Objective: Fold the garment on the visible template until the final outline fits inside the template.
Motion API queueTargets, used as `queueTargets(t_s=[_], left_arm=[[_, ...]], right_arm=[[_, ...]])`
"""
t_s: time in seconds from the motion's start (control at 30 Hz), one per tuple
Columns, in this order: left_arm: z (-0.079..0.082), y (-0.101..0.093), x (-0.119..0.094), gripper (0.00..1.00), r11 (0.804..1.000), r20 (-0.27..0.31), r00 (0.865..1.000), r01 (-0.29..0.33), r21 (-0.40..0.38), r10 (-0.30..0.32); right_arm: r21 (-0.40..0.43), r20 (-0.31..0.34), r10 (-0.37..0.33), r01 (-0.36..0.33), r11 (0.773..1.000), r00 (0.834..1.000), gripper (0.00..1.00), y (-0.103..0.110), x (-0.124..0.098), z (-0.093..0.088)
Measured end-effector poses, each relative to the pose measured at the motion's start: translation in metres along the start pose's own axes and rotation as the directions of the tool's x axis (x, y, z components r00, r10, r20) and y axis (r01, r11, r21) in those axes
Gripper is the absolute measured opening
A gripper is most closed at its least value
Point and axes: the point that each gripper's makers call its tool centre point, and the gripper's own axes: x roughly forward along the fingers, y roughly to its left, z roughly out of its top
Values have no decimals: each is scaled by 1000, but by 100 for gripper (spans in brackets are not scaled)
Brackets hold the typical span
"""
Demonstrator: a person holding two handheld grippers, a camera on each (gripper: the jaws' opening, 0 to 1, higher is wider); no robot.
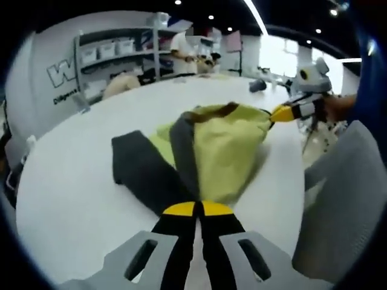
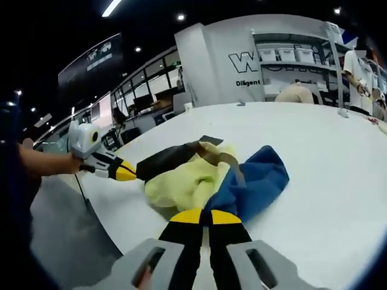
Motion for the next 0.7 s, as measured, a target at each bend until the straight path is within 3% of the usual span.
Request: queueTargets(t_s=[0.1,0.27,0.57,0.7], left_arm=[[-10,-9,4,0,999,-40,999,25,48,-23],[-15,-18,6,0,997,-54,998,48,63,-45],[-3,-13,-6,2,993,80,996,38,-114,-29],[8,-1,-16,11,984,165,986,11,-178,19]], right_arm=[[-6,-25,5,-5,1000,1000,0,1,-1,-9],[-6,-63,4,-4,1000,998,0,1,-2,-26],[7,-74,0,0,1000,997,0,0,1,-33],[10,-73,-1,2,1000,997,0,1,0,-33]])
